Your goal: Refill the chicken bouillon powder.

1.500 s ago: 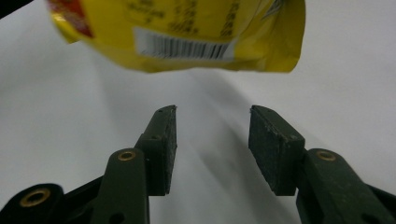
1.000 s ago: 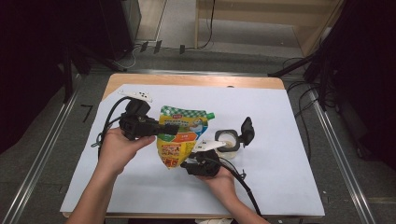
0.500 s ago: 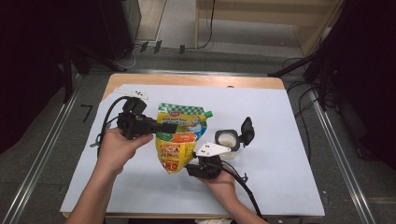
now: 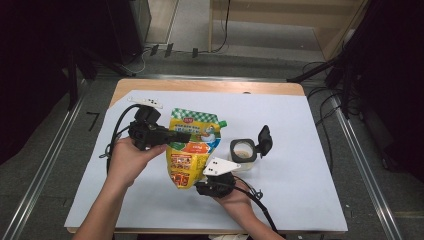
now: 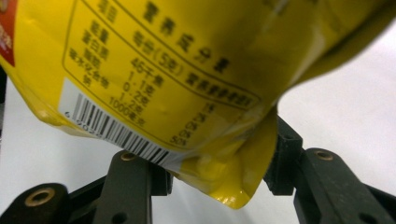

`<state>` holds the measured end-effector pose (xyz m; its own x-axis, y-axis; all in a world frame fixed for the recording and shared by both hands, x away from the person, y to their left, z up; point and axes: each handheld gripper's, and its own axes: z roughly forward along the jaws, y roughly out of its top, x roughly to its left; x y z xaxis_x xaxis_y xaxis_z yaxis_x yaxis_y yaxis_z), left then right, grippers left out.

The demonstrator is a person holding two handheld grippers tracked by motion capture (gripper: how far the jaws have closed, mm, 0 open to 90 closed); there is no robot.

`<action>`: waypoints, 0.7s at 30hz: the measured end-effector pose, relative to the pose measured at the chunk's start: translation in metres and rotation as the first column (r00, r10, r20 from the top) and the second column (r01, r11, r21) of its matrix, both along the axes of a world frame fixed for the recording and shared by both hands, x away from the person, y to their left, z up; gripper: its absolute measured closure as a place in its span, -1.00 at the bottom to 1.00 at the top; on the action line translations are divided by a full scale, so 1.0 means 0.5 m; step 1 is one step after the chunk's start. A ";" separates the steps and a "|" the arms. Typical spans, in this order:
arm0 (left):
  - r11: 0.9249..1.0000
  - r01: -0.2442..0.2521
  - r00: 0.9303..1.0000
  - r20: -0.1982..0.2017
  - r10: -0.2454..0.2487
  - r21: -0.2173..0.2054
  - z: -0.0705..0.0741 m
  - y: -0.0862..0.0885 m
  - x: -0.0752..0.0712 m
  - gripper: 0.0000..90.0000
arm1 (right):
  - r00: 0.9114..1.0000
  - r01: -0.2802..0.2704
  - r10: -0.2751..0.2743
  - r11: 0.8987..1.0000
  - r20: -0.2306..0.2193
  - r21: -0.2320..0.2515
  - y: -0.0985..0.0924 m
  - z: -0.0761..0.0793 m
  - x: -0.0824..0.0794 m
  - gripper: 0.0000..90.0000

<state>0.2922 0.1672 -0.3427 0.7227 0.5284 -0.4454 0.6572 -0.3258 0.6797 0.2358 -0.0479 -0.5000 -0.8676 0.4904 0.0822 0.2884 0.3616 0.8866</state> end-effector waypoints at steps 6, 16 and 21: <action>0.999 0.017 1.000 -0.004 -0.017 0.033 -0.013 -0.020 -0.001 0.83 | 1.000 -0.013 0.013 1.000 -0.007 0.001 -0.001 0.007 -0.004 0.28; 0.997 0.026 1.000 -0.014 -0.025 0.076 -0.035 -0.036 0.005 0.73 | 0.998 -0.056 0.056 0.998 -0.002 -0.002 0.004 0.023 -0.020 0.29; 0.996 0.029 0.999 -0.018 -0.028 0.087 -0.042 -0.045 0.005 0.69 | 0.998 -0.066 0.066 0.998 -0.026 0.009 0.004 0.030 -0.022 0.27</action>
